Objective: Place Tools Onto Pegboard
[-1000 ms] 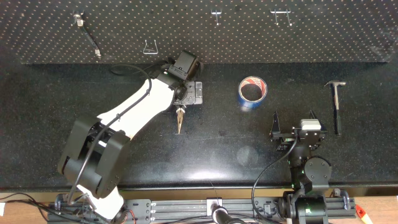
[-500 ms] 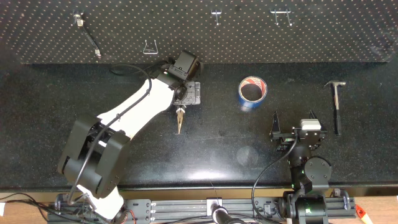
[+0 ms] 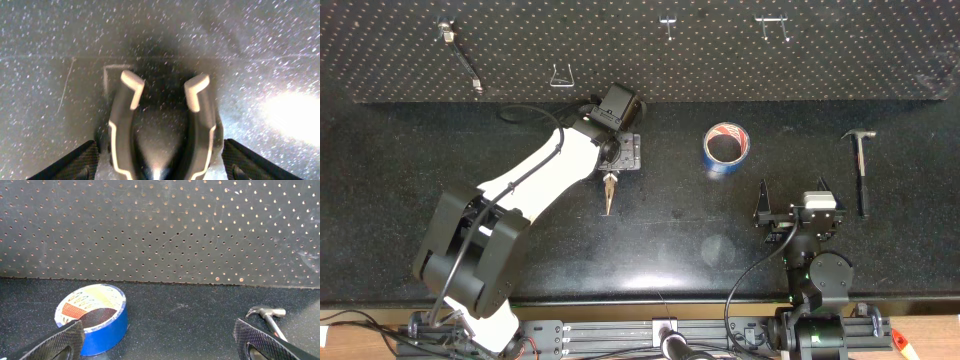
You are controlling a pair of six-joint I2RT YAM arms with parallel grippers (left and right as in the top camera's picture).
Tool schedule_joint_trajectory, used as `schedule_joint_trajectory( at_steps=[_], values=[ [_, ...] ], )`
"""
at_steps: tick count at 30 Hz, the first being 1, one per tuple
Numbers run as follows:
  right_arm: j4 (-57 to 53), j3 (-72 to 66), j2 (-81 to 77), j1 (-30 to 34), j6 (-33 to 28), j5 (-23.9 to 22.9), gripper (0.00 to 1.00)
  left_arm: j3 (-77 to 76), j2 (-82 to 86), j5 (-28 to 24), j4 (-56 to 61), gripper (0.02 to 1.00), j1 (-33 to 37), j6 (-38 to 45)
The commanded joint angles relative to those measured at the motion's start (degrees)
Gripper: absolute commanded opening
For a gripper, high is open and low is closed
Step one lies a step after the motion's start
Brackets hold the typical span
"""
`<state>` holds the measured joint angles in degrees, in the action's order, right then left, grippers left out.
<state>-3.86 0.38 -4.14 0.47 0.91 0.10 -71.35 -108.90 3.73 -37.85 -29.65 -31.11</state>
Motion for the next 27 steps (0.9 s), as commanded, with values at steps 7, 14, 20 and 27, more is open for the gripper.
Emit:
schedule_joint_trajectory(
  at_steps=[7,14,20,27],
  values=[
    [-0.37,-0.15,0.17,0.09,-0.81,0.33,0.963,0.70,-1.90,-1.22,0.81,0.450,0.39,-0.13],
    [-0.39,-0.15,0.17,0.09,-0.81,0.33,0.963,0.70,-1.90,-1.18,0.81,0.314,0.39,-0.11],
    [-0.39,-0.15,0.17,0.09,-0.81,0.35,0.963,0.70,-1.90,-1.01,0.79,0.308,0.37,-0.13],
    [-0.39,-0.15,0.17,0.09,-0.81,0.35,0.963,0.70,-1.90,-1.01,0.79,0.308,0.37,-0.13]
  ],
)
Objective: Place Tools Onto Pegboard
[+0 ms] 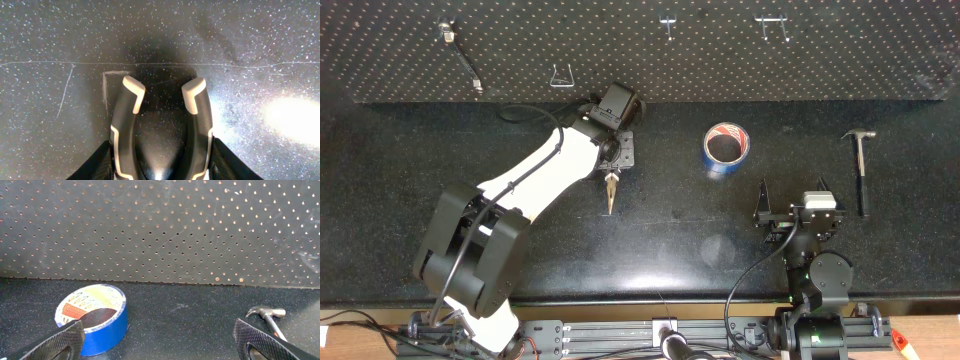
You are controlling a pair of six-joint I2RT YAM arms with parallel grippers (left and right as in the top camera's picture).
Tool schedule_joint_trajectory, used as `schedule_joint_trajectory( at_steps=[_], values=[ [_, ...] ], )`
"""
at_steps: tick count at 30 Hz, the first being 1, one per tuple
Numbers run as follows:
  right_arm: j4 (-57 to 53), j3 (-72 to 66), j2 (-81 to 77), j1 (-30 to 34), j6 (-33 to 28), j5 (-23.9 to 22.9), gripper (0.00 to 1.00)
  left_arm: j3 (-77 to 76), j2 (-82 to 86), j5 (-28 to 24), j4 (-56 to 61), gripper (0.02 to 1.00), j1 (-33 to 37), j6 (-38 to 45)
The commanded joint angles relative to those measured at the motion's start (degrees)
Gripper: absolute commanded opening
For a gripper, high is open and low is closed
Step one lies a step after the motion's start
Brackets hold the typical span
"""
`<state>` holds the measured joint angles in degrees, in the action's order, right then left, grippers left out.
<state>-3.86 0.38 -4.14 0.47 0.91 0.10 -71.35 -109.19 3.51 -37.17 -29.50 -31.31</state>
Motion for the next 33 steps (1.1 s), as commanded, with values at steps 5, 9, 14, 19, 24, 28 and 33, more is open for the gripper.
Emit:
schedule_joint_trajectory(
  at_steps=[5,9,14,19,24,28,33],
  values=[
    [-0.39,-0.15,0.17,0.09,-0.81,0.33,0.963,0.70,-1.62,-0.79,0.11,0.253,0.22,0.07],
    [-0.37,-0.15,0.17,0.09,-0.81,0.33,0.963,0.70,-1.62,-0.81,0.11,0.231,0.22,0.07],
    [-0.37,-0.15,0.17,0.09,-0.81,0.33,0.963,0.70,-1.62,-0.81,0.11,0.178,0.22,0.07],
    [-0.37,-0.15,0.17,0.09,-0.81,0.33,0.963,0.70,-1.62,-0.81,0.11,0.029,0.22,0.09],
    [-0.39,-0.15,0.17,0.09,-0.81,0.35,0.963,0.70,-1.62,-0.81,0.11,0.027,0.17,0.09],
    [-0.39,-0.15,0.17,0.09,-0.81,0.33,0.963,0.70,-1.29,-1.05,0.13,0.029,0.15,0.07],
    [-0.37,-0.15,0.17,0.09,-0.81,0.33,0.963,0.70,1.27,-0.72,0.13,0.029,0.13,0.17]
  ],
)
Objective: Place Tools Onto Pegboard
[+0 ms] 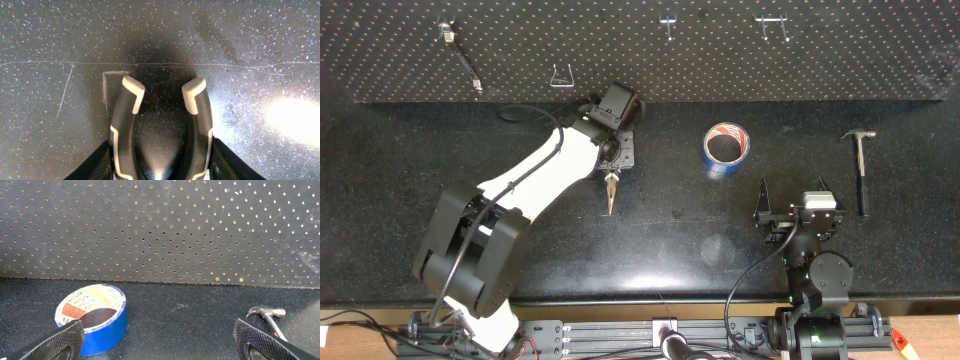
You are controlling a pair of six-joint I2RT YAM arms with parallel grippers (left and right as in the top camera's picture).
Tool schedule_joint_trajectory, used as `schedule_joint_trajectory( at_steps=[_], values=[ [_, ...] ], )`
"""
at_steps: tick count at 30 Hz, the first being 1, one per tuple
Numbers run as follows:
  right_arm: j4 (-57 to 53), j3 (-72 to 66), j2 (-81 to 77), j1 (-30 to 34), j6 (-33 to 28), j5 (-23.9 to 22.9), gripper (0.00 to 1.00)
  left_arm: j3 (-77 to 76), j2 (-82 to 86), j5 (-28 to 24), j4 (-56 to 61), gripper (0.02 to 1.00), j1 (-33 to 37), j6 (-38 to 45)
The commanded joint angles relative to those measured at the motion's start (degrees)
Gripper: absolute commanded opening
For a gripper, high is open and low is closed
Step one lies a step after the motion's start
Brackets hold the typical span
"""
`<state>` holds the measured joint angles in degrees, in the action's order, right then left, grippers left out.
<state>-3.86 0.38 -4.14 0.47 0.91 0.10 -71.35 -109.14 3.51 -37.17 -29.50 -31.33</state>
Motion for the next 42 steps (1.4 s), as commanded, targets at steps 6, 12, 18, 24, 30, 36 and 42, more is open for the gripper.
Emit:
schedule_joint_trajectory(
  at_steps=[6,12,18,24,30,36,42],
  values=[
    [-0.39,-0.15,0.17,0.09,-0.81,0.35,0.961,0.70,4.98,0.33,0.11,0.029,0.13,0.33],
    [-0.39,-0.15,0.17,0.09,-0.81,0.35,0.963,0.70,6.21,0.35,0.09,0.029,0.13,0.37],
    [-0.39,-0.15,0.17,0.09,-0.81,0.33,0.963,0.70,9.94,0.57,-0.55,0.027,0.13,1.86],
    [-0.39,-0.15,0.17,0.09,-0.81,0.35,0.963,0.70,20.61,-0.07,-7.50,0.029,0.13,2.32],
    [-0.39,-0.15,0.17,0.09,-0.81,0.33,0.963,0.70,32.28,-0.76,-15.34,0.029,0.20,8.02],
    [-0.39,-0.15,0.17,0.09,-0.81,0.33,0.963,0.70,41.70,17.03,-11.50,0.027,0.37,8.13],
    [-0.39,-0.15,0.17,0.09,-0.81,0.33,0.963,1.60,41.62,20.72,3.61,0.029,3.30,22.60]
  ],
)
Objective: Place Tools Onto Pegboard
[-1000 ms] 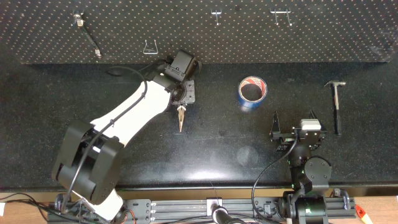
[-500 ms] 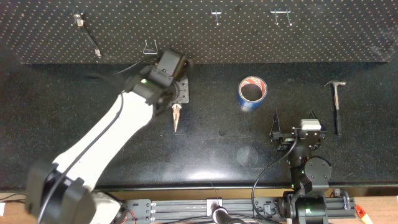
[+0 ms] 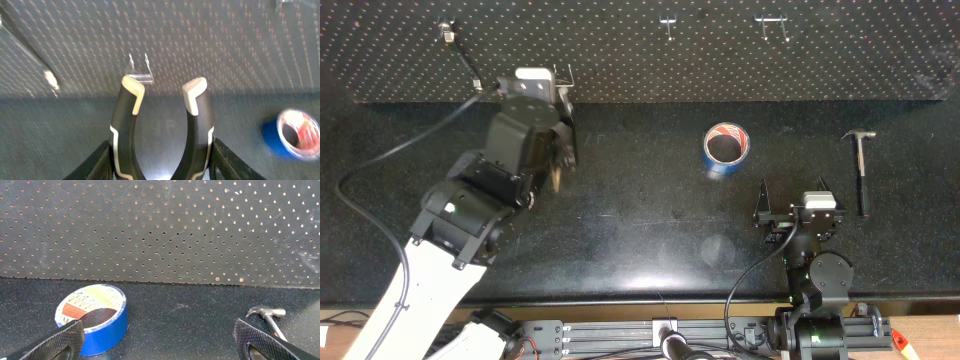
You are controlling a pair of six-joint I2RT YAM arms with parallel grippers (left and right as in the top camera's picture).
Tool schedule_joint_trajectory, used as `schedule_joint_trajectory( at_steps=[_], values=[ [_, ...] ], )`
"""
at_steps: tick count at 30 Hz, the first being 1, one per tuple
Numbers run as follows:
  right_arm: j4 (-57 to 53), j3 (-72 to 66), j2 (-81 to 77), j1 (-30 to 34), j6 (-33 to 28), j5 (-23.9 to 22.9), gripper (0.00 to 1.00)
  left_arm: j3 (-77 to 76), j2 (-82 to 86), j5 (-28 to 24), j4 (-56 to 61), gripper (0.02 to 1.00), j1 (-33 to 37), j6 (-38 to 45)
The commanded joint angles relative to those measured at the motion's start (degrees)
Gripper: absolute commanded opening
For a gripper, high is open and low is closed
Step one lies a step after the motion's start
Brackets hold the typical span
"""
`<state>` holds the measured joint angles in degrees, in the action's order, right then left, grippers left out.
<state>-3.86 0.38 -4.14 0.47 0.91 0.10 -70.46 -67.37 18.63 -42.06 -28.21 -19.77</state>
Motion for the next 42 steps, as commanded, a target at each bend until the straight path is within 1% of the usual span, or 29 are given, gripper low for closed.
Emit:
schedule_joint_trajectory(
  at_steps=[1,5,9,14,18,21,28,42],
  values=[
    [-0.37,-0.15,0.17,0.09,-0.81,0.33,0.963,1.51,-0.33,5.60,11.50,0.029,2.29,12.09],
    [-0.39,-0.15,0.17,0.09,-0.81,0.33,0.963,9.09,-0.66,5.86,28.06,0.029,3.74,13.27],
    [-0.39,-0.15,0.17,0.09,-0.81,0.35,0.963,20.48,-0.66,5.81,48.09,0.029,4.90,13.22],
    [-0.37,-0.15,0.17,0.09,-0.81,0.33,0.963,30.67,-0.83,5.81,66.69,0.025,6.19,13.25],
    [-0.39,-0.15,0.17,0.09,-0.81,0.33,0.963,31.56,-2.80,5.86,72.48,0.027,7.41,13.31],
    [-0.37,-0.15,0.17,0.09,-0.81,0.33,0.963,31.56,-5.86,5.81,80.21,0.027,7.76,17.03],
    [-0.39,-0.15,0.17,0.09,-0.81,0.35,0.963,31.56,-11.69,5.81,89.68,0.027,7.96,17.31],
    [-0.39,-0.15,0.17,0.09,-0.81,0.33,0.963,31.56,-15.34,4.72,96.24,0.027,8.98,17.59]
  ],
)
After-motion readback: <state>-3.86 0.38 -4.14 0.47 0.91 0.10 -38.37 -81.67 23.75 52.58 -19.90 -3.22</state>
